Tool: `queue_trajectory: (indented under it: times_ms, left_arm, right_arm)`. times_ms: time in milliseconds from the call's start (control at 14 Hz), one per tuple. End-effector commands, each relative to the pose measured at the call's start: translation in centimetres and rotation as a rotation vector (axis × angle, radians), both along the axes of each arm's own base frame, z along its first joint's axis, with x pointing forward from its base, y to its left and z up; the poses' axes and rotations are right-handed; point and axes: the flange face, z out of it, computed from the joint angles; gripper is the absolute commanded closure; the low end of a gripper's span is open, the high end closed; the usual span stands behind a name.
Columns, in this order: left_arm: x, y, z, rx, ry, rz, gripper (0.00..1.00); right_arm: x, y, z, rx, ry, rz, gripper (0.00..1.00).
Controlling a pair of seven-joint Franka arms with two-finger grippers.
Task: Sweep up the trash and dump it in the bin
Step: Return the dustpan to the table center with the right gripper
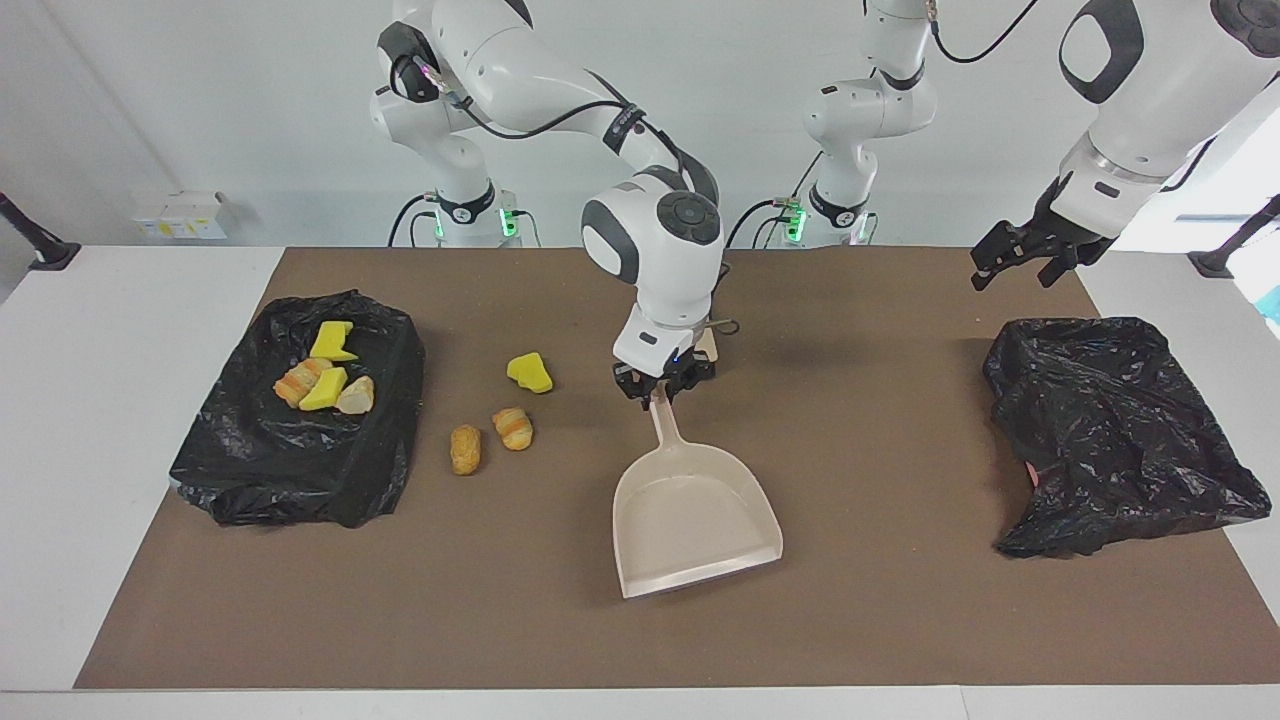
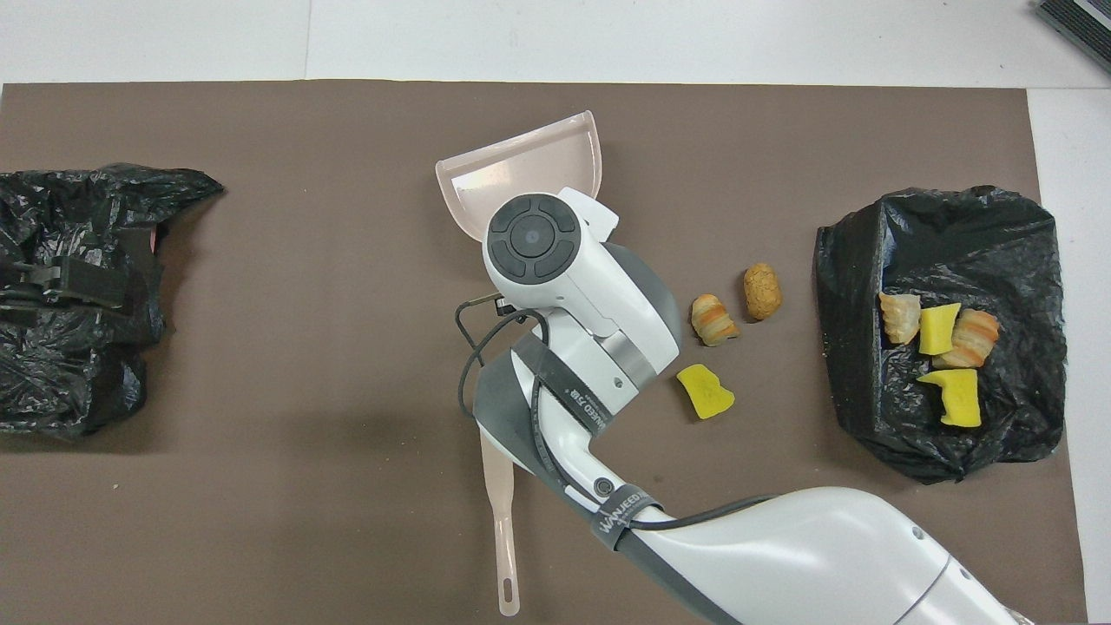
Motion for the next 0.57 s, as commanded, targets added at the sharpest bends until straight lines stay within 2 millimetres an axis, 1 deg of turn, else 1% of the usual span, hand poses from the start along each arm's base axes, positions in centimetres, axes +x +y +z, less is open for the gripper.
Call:
queue_trajectory:
  times_ms: [0, 71, 142, 285, 356, 427, 498]
  left_arm:
    - [0.3, -0.1, 0.3, 0.012, -0.003, -0.053, 0.00]
    - [0.3, -0.6, 0.4, 0.011, -0.005, -0.094, 0.00]
    - [0.3, -0.5, 0.4, 0.011, -0.008, -0.123, 0.00]
    - [0.1, 0.0, 0.6, 0.010, -0.011, -0.161, 0.00]
    - [0.1, 0.0, 0.7, 0.011, -0.013, -0.166, 0.00]
    - [0.0, 0.1, 0.5, 0.017, -0.012, -0.170, 0.00]
    - [0.2, 0.6, 0.6, 0.041, -0.023, -0.166, 0.00]
  right_arm:
    - [0.5, 0.1, -0.7, 0.042, -0.009, -0.018, 1.00]
    - [0.6, -0.6, -1.5, 0.043, -0.007, -0.016, 1.00]
    - [0.5, -0.6, -1.8, 0.052, -0.005, 0.008, 1.00]
    - [0.3, -0.9, -2.3, 0.068, 0.015, -0.005, 0.93]
    - [0.1, -0.9, -2.6, 0.078, 0.030, -0.014, 0.92]
    - [-0.1, -0.9, -2.9, 0.082, 0.040, -0.022, 0.89]
    - [-0.5, -0.2, -3.5, 0.083, 0.045, -0.018, 0.88]
